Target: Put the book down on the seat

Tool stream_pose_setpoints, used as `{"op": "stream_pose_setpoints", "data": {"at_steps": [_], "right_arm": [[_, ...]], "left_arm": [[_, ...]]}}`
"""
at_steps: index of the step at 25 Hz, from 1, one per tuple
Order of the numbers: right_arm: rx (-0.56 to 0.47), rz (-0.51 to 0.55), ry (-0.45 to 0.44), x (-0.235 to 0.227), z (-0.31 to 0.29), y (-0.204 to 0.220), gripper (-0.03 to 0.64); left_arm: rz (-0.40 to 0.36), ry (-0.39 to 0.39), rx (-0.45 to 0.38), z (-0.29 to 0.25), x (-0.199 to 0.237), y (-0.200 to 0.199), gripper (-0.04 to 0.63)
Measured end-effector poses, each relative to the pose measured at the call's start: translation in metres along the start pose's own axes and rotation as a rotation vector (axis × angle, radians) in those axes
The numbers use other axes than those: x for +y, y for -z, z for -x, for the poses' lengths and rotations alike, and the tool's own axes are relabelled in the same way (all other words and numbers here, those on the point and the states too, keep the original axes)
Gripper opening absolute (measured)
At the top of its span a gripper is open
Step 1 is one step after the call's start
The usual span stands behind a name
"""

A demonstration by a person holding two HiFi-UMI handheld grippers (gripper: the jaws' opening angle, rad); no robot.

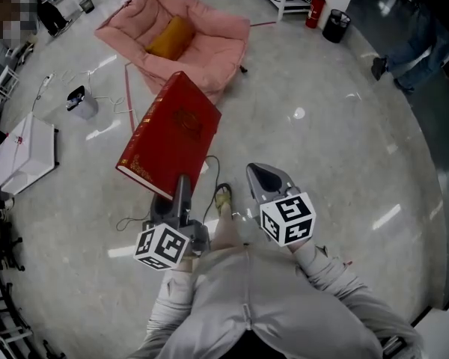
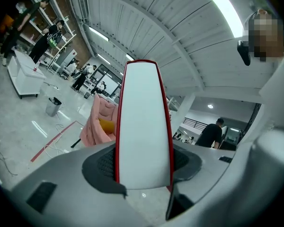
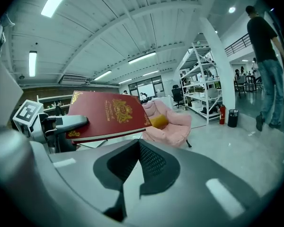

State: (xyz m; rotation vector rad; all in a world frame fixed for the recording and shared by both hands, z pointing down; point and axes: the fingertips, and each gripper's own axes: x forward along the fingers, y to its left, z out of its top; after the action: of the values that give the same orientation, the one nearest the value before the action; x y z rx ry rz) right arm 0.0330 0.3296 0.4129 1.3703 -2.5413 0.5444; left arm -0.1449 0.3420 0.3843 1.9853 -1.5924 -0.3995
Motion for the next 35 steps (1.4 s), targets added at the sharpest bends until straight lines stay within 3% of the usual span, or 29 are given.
{"op": "stream_pose_setpoints", "data": {"at_steps": [20,35], "right_arm": [[0.028,-0.016,0.032,-0.064,-0.181,-0.086,0.000],[0.033,-0.016,0.066,-0.096,-0.272,-0.121,0.000]], "left_arm": [[0.039,0.015,0.096,-0.193,0.061,-0.056,0.244],[0.038,0.038,0.138,-0.291,0.099,-0.082,0.244]]}}
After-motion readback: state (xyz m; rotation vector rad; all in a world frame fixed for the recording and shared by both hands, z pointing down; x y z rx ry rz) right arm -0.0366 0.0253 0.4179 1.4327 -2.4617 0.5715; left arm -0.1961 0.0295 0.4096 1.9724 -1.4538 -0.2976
